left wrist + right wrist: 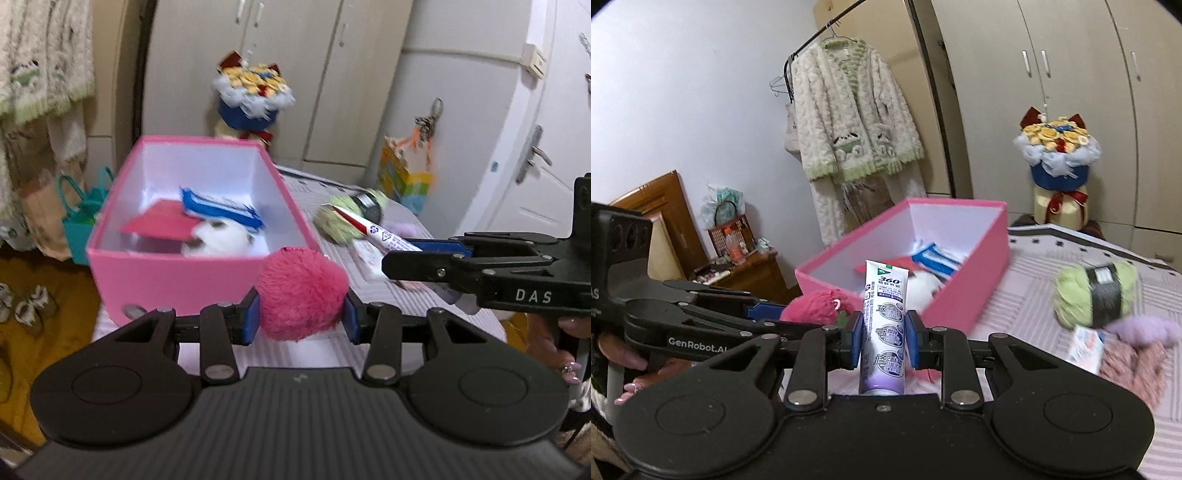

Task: Organize soft objects
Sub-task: 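Carry the pompom with the left gripper while the right gripper carries the tube over the box, then lower the pompom into the box with the left gripper while the right gripper drops the tube in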

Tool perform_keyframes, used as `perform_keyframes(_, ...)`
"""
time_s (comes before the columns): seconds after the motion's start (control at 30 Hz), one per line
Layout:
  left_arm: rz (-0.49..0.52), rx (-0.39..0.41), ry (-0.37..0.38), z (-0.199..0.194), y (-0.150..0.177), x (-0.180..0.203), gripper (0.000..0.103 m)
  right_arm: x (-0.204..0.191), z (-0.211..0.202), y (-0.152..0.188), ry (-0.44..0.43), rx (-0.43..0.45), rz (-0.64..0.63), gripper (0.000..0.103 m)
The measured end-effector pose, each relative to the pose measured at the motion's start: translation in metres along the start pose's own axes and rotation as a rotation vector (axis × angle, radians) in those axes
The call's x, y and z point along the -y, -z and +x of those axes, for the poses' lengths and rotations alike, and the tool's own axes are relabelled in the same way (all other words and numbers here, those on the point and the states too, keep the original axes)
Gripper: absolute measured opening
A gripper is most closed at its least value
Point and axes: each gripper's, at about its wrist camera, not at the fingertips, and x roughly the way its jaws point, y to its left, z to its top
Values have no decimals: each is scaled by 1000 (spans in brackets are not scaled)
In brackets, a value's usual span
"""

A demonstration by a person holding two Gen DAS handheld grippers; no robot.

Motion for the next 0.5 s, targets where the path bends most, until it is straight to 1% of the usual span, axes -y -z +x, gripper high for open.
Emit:
perform_keyframes(0.2, 25, 0, -83, 11, -30, -31, 43, 6, 35, -31, -33, 5, -17, 28)
perform_keyframes(0.37, 63, -46, -137, 33, -56, -50, 43, 15, 73, -56, -40, -20, -26, 28)
perform_keyframes(0.5, 111, -92, -153, 54, -76, -60, 43, 25, 106, -73, -40, -63, -36, 28)
